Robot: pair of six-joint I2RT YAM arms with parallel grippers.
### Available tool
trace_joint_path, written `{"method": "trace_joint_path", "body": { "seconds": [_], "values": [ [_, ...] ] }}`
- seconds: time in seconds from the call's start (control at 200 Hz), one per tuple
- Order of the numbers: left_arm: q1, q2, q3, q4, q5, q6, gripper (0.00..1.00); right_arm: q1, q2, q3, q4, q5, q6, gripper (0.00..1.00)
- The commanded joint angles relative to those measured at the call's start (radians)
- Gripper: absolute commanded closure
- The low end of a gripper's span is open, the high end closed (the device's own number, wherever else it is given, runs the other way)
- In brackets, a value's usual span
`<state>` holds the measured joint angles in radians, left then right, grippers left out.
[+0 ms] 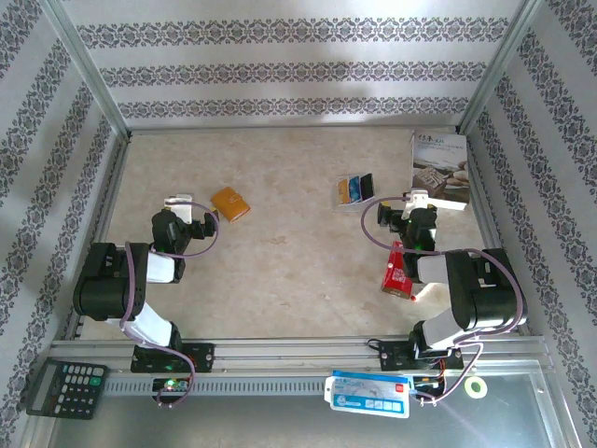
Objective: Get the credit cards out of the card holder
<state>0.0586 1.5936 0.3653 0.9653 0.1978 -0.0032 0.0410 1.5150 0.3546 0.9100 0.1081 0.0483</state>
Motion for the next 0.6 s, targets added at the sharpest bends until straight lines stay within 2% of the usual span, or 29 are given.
{"method": "trace_joint_path", "body": {
  "seconds": [0.0, 0.32, 0.425, 0.595],
  "values": [
    [-0.009, 0.0, 0.018, -0.009, -0.014, 0.007, 0.0, -0.01, 0.011, 0.02, 0.033, 0.007, -0.007, 0.02],
    [-0.009, 0.0, 0.018, -0.008, -0.011, 0.005, 0.0, -0.009, 0.009, 0.018, 0.033, 0.007, -0.007, 0.02],
    [-0.009, -0.001, 0.014, -0.002, -0.064, -0.013, 0.0, -0.01, 0.009, 0.018, 0.033, 0.007, -0.005, 0.02],
    [-0.009, -0.001, 0.015, -0.003, -0.069, -0.013, 0.0, -0.009, 0.008, 0.018, 0.034, 0.007, -0.006, 0.02]
  ]
}}
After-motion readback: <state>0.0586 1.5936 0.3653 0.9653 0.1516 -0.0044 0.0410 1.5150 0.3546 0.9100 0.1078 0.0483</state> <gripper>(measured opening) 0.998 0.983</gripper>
